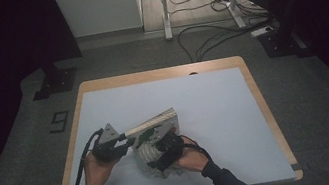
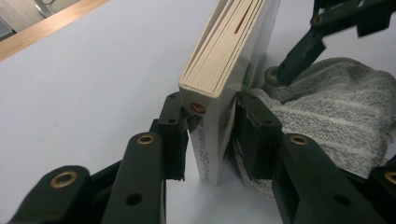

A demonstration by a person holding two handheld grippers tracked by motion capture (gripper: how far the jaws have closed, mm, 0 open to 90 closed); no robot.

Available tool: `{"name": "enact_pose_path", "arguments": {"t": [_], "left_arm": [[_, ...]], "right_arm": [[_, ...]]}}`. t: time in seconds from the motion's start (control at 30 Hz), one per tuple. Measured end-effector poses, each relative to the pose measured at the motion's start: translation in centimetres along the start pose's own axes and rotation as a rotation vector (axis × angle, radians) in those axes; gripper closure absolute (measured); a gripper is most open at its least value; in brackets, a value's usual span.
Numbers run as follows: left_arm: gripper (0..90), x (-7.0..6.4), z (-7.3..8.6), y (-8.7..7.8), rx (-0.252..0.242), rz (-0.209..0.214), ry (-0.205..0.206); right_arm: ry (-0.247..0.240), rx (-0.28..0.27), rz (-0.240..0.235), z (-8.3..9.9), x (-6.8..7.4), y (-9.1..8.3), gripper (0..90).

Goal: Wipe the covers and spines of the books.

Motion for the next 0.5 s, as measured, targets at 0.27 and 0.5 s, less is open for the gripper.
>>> {"name": "enact_pose_path", "arguments": {"t": [0.27, 0.5], "left_arm": [[64.9, 0.0, 0.0, 0.0, 0.0, -0.001, -0.005], [64.8, 0.0, 0.0, 0.0, -0.002, 0.001, -0.01]], "right_arm": [[0.04, -0.054, 0.039, 0.1, -1.4, -2.5, 12.8], [0.079, -0.077, 0.087, 1.1, -3.0, -4.7, 13.6]]}}
Point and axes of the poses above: each handheld gripper's, and its own axes: y roughly forward along the jaws, z roughly out of its underside, x roughly to its left, the point moved 2 cm from there along y, roughly forward along the jaws
